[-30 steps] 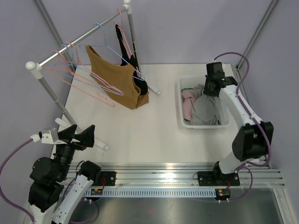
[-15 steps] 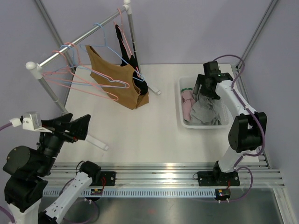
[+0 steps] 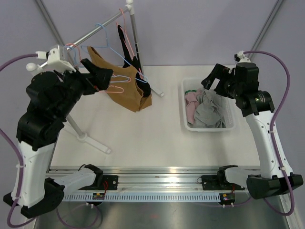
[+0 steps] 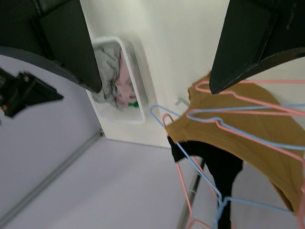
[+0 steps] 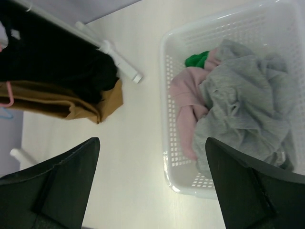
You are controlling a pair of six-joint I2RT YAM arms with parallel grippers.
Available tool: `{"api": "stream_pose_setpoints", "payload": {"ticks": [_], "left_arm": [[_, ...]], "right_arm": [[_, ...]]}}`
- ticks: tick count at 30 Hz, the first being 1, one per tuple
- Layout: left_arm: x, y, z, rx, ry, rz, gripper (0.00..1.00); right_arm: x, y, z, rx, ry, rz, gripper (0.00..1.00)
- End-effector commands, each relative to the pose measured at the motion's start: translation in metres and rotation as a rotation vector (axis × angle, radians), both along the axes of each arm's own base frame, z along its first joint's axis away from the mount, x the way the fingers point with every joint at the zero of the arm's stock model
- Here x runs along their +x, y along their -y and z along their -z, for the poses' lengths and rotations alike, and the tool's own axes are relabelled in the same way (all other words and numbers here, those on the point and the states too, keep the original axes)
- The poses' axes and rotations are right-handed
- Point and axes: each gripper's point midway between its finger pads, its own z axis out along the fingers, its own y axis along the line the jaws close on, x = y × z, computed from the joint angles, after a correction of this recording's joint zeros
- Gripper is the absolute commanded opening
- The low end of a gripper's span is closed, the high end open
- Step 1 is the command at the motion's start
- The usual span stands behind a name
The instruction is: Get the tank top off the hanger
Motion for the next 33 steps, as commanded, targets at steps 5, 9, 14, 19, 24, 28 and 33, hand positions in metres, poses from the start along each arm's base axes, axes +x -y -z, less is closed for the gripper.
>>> {"api": "stream_pose_setpoints", "payload": {"ticks": [5, 9, 14, 19, 24, 28, 33], "left_arm": [[0.061, -0.003, 0.007, 0.167, -0.085, -0.273, 0.99], [0.086, -0.008, 0.015, 0.204, -0.098, -0.434, 0.99], [0.119, -0.012, 0.027, 0.27, -0.097, -0.601, 0.99], [0.161, 0.007, 0.047, 0.318, -0.128, -0.598, 0.99], [0.195, 0.004, 0.064, 0.31, -0.156, -0.631, 0.92], [0.21, -0.005, 0.081, 0.326, -0.181, -0.676, 0.79], [0.217, -0.008, 0.086, 0.33, -0.175, -0.691, 0.46]], "right_arm": [[-0.038, -0.053, 0.009, 0.161, -0.025, -0.306, 0.99], [-0.058, -0.058, 0.015, 0.174, -0.026, -0.361, 0.99], [-0.083, -0.059, 0.018, 0.191, 0.006, -0.396, 1.0], [-0.103, -0.062, 0.014, 0.208, 0.049, -0.432, 1.0], [-0.118, -0.072, 0.009, 0.265, 0.081, -0.5, 0.99], [-0.124, -0.074, 0.004, 0.271, 0.108, -0.525, 1.0], [-0.129, -0.08, -0.003, 0.299, 0.125, -0.562, 0.99]]}}
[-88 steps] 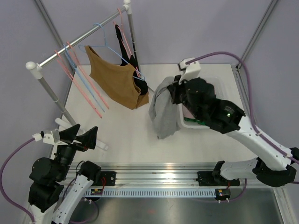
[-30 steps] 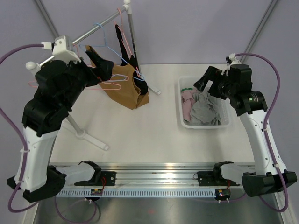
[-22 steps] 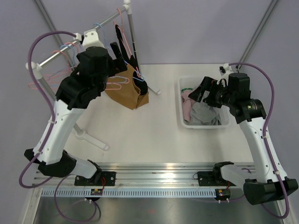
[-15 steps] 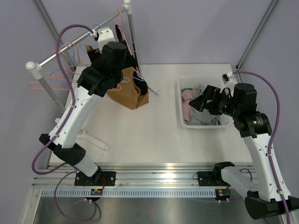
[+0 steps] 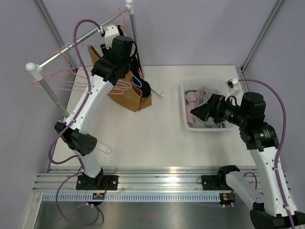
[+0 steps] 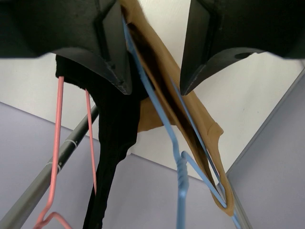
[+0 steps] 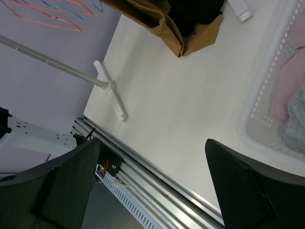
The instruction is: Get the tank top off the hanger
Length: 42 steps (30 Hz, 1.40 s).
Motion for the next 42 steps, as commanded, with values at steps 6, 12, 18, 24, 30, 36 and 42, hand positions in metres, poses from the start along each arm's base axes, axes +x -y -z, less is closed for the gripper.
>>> {"api": "stream_pose_setpoints", "payload": {"ticks": [6, 12, 18, 24, 30, 36, 42], "left_arm": [[0.004, -0.01, -0.03, -0.03, 0.126, -0.063, 0.11], [-0.015, -0.024, -0.052, -0.084, 0.191, -0.116, 0.0], [-0.045, -0.029, -0.101, -0.128, 0.314, -0.135, 0.0], [-0.08, -0.02, -0.133, -0.175, 0.39, -0.107, 0.0], [-0.122, -0.012, -0.132, -0.313, 0.402, 0.009, 0.0], [-0.15, 0.004, -0.102, -0.426, 0.352, 0.174, 0.0], [-0.198, 0.011, -0.084, -0.536, 0.329, 0.382, 0.0]], "right_arm": [[-0.012, -0.011, -0.029, 0.064, 0.09, -0.073, 1.0], [-0.018, -0.009, -0.037, 0.063, 0.115, -0.078, 1.0], [-0.02, -0.009, -0.042, 0.065, 0.126, -0.078, 0.99], [-0.022, -0.009, -0.044, 0.061, 0.132, -0.08, 1.0], [-0.022, -0.007, -0.052, 0.056, 0.152, -0.071, 1.0], [-0.017, -0.01, -0.051, 0.061, 0.14, -0.084, 1.0], [-0.01, -0.022, -0.048, 0.103, 0.132, -0.159, 0.99]]}}
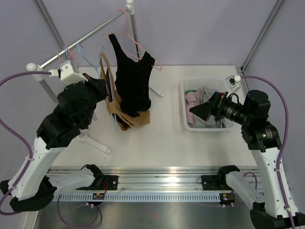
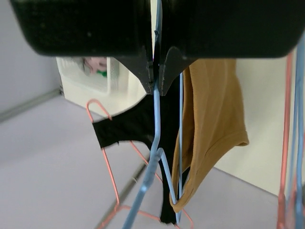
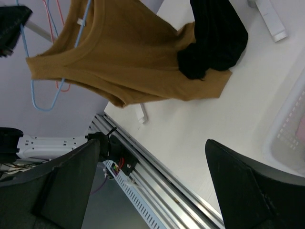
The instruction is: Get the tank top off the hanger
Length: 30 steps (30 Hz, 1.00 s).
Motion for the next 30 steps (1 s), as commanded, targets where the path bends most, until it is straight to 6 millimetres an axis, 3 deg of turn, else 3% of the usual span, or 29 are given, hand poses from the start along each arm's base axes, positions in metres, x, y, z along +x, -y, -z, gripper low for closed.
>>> {"api": "stream_pose_setpoints", "payload": {"ticks": [1, 2, 4, 5, 7, 8, 10, 11, 13, 14, 15, 16, 18, 19, 24, 25, 30], "left_arm": [[-0.02, 0.027, 0.008, -0.121, 0.021, 0.189, 0.0], [-0.034, 0.022, 0.007, -0.15, 0.04, 0.226, 0.0], [-0.047, 0.042, 0.039, -0.146, -0.015, 0.361, 0.0], [-0.058, 0.042, 0.046, -0.172, -0.022, 0.398, 0.0], [-0.075, 0.061, 0.061, -0.193, -0.045, 0.539, 0.0], [-0.082, 0.064, 0.085, -0.208, -0.095, 0.562, 0.0], [-0.096, 0.079, 0.105, -0.228, -0.136, 0.668, 0.0], [-0.101, 0.086, 0.131, -0.225, -0.182, 0.704, 0.0], [-0.118, 0.097, 0.139, -0.284, -0.19, 0.806, 0.0], [-0.122, 0.104, 0.16, -0.287, -0.23, 0.843, 0.0], [-0.134, 0.114, 0.157, -0.312, -0.218, 0.932, 0.0], [-0.139, 0.12, 0.161, -0.329, -0.228, 0.972, 0.0], [-0.154, 0.132, 0.179, -0.37, -0.286, 1.071, 0.0], [-0.156, 0.135, 0.176, -0.393, -0.262, 1.096, 0.0], [-0.156, 0.131, 0.201, -0.447, -0.298, 1.048, 0.0], [-0.156, 0.13, 0.212, -0.453, -0.311, 1.035, 0.0], [-0.157, 0.123, 0.217, -0.517, -0.294, 1.0, 0.0]], "right_arm": [[0.0, -0.016, -0.008, 0.076, 0.013, -0.11, 0.99], [-0.001, -0.019, -0.009, 0.097, 0.013, -0.129, 0.99], [0.001, -0.025, -0.008, 0.143, 0.008, -0.163, 0.99], [0.001, -0.026, -0.007, 0.151, 0.008, -0.165, 0.99], [0.007, -0.028, -0.004, 0.155, 0.012, -0.149, 0.99], [0.008, -0.029, -0.001, 0.153, 0.005, -0.147, 1.0], [0.01, -0.039, 0.007, 0.146, 0.005, -0.157, 1.0], [0.011, -0.044, 0.012, 0.14, 0.0, -0.158, 0.99], [0.013, -0.063, 0.028, 0.106, -0.003, -0.179, 1.0], [0.016, -0.07, 0.031, 0.099, 0.015, -0.182, 0.99], [0.023, -0.077, 0.046, 0.072, 0.001, -0.158, 0.99], [0.017, -0.091, 0.053, 0.05, 0.018, -0.192, 0.98], [0.024, -0.102, 0.067, 0.008, 0.032, -0.158, 0.94], [0.034, -0.101, 0.082, -0.036, 0.041, -0.103, 0.93], [0.036, -0.131, 0.129, -0.142, 0.012, -0.123, 0.79], [0.041, -0.131, 0.136, -0.178, 0.024, -0.094, 0.78], [0.038, -0.152, 0.174, -0.265, 0.013, -0.12, 0.77]]}}
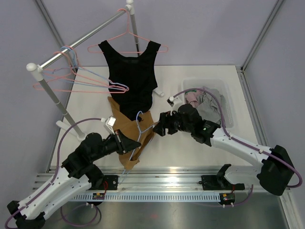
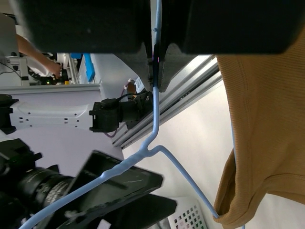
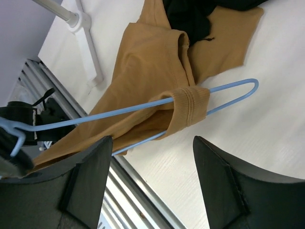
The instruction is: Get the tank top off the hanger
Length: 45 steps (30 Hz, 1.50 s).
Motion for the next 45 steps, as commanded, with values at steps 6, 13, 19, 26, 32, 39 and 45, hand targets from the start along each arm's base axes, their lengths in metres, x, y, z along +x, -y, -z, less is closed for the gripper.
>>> {"api": "stream_pose_setpoints", "payload": {"ticks": [6, 13, 19, 26, 32, 39, 45], "left_arm": [[-0.009, 0.002, -0.03, -0.169, 0.022, 0.011, 0.0], [-0.014, -0.006, -0.033, -0.167, 0.022, 0.002, 0.0], [-0.013, -0.021, -0.023, -0.045, 0.034, -0.043, 0.0], [-0.042, -0.021, -0.034, 0.09, 0.125, 0.168, 0.0], [-0.079, -0.026, -0.087, 0.005, 0.285, 0.344, 0.0], [-0.089, -0.038, -0.162, -0.099, 0.506, 0.326, 0.0], [-0.081, -0.03, -0.267, -0.326, 0.865, 0.267, 0.0]], "right_arm": [[0.03, -0.026, 0.015, 0.023, 0.134, 0.026, 0.67], [0.04, -0.039, 0.033, 0.003, 0.135, 0.012, 0.49], [0.058, -0.023, 0.026, -0.055, 0.187, 0.123, 0.0], [0.111, 0.052, 0.013, -0.361, 0.233, 0.457, 0.0], [0.135, 0.081, 0.008, -0.443, 0.164, 0.52, 0.0], [0.086, 0.045, -0.031, -0.227, 0.1, 0.236, 0.0], [0.016, 0.019, -0.118, 0.073, 0.111, -0.047, 0.0]]}}
